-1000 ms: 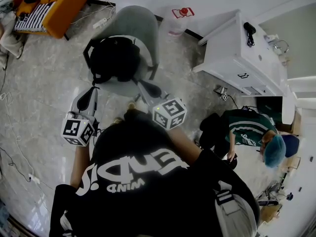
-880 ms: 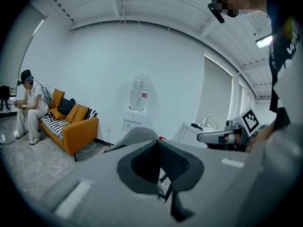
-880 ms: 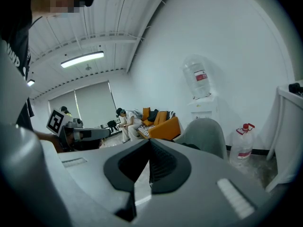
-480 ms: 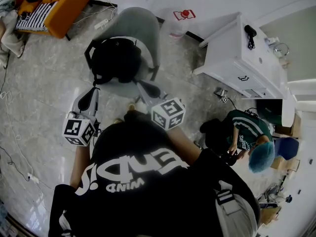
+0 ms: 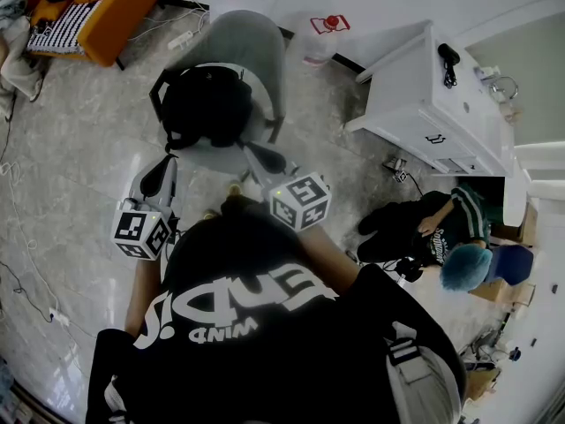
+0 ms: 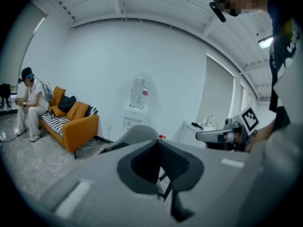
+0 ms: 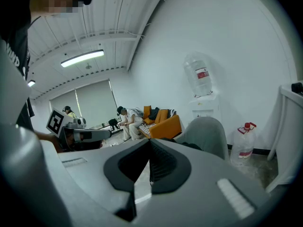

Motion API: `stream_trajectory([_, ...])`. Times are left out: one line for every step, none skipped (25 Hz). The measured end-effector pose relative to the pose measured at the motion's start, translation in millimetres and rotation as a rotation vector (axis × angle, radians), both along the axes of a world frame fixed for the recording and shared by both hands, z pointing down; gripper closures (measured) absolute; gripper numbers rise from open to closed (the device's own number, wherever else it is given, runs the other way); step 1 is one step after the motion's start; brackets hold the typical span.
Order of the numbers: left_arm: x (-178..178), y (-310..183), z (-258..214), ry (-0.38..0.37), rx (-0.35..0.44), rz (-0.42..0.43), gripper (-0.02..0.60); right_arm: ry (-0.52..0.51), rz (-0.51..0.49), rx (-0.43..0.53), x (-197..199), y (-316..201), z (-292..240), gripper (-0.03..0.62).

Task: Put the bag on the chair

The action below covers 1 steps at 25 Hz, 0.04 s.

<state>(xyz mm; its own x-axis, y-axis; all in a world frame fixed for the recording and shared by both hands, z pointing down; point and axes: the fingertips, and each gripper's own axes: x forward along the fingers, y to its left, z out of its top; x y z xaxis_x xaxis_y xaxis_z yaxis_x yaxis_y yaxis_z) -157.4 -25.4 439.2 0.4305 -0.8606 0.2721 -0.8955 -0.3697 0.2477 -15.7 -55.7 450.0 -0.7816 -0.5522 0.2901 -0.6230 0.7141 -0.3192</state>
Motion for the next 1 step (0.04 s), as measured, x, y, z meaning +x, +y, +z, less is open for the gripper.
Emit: stream_trajectory([-0.2, -0.6, 0.4, 0.001, -0.002, -0.001, 0.580, 0.000, 0.000, 0.000, 0.0, -0.8, -0.2, 0.592])
